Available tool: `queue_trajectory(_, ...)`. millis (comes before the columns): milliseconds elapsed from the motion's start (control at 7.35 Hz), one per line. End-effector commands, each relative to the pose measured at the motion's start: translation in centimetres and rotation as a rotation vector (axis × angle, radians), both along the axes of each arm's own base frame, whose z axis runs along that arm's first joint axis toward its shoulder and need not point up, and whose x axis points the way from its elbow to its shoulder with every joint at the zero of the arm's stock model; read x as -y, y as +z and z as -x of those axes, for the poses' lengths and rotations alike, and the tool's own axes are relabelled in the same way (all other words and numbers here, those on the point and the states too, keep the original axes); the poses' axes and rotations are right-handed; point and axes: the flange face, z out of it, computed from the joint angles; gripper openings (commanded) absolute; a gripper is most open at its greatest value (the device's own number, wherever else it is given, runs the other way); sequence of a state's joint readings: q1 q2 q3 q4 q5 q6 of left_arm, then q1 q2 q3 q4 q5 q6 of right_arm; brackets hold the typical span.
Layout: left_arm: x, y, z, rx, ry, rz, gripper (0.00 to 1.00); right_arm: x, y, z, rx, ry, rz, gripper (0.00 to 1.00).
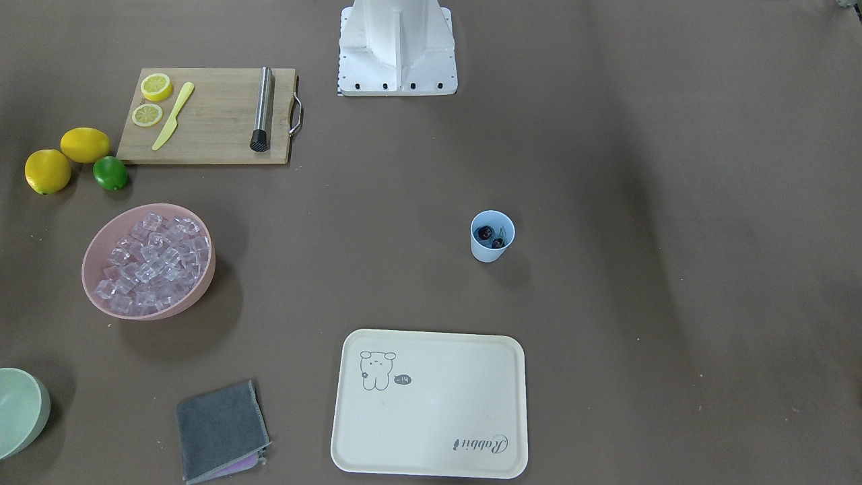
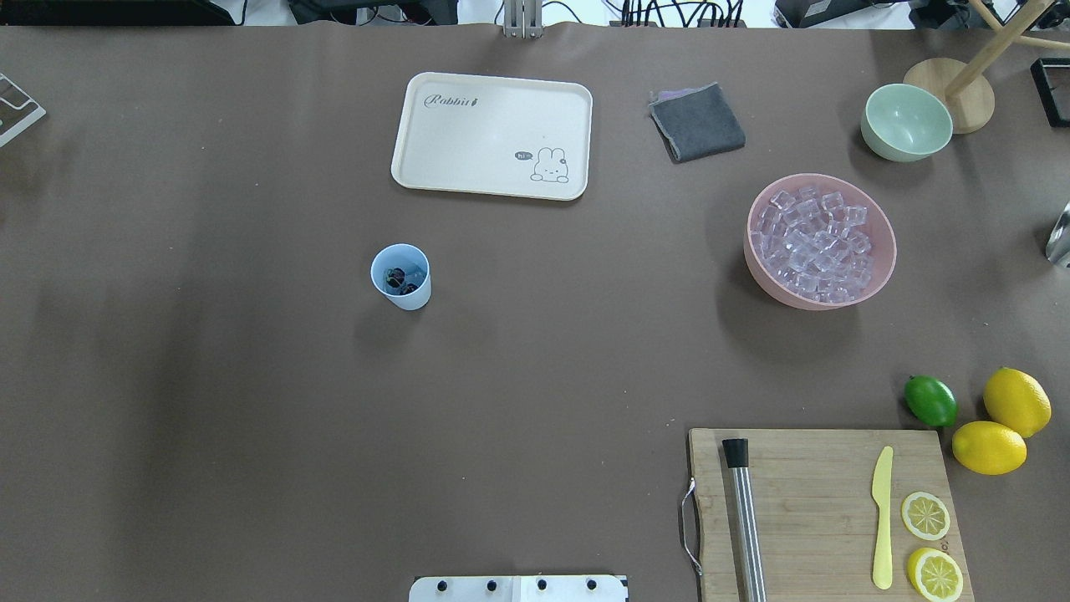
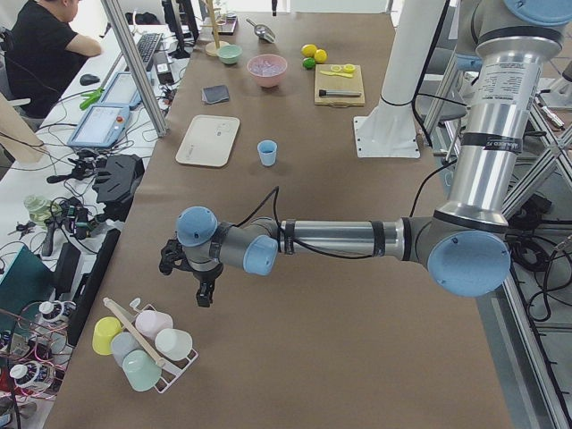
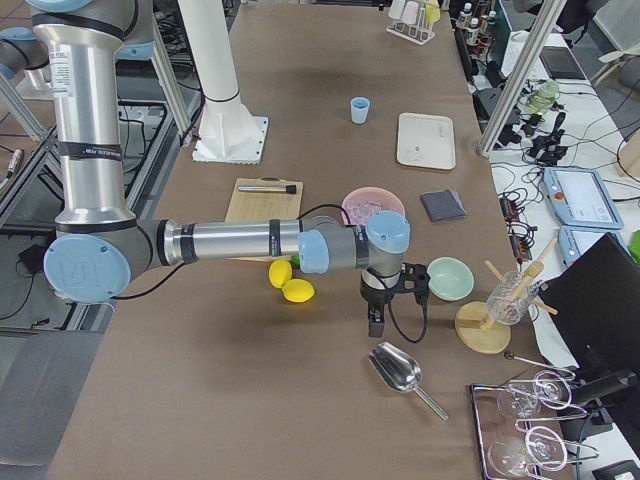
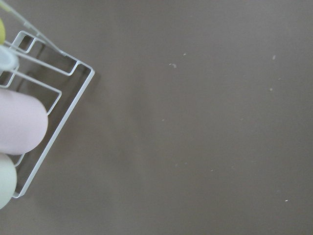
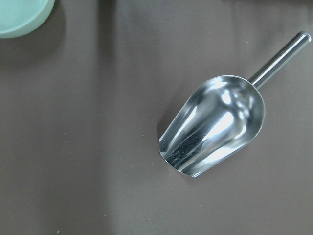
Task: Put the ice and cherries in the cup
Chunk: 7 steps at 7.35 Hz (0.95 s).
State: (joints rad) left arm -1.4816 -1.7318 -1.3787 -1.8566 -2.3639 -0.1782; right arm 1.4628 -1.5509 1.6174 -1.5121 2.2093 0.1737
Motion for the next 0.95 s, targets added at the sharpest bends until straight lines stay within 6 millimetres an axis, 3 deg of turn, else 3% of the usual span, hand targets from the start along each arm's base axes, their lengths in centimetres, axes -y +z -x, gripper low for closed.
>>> queue_trajectory(0,0.1,0.1,0.3,0.0,-0.005,-0.003,0.98,0.3,0.0,-0.5,-0.016,0.022,0.007,1.0)
queue_trajectory(136,0.1,0.1,0.3,0.0,-0.005,-0.002,0.97,0.0,0.7,-2.3,0.008,0.062,0.029,1.0)
queue_trajectory(272,0.2,-0.1,0.3,0.0,-0.004,-0.007,0.98,-0.6,1.1,-2.0,0.139,0.055,0.061,1.0)
queue_trajectory(408,0.1,0.0,0.3,-0.001,-0.004,-0.016,0.98,-0.6,2.1,-1.8,0.162,0.05,0.081,1.0)
queue_trajectory(816,-0.2,0.3,0.3,-0.001,-0.006,-0.03,0.98,-0.2,1.9,-1.9,0.176,0.061,0.026,1.0)
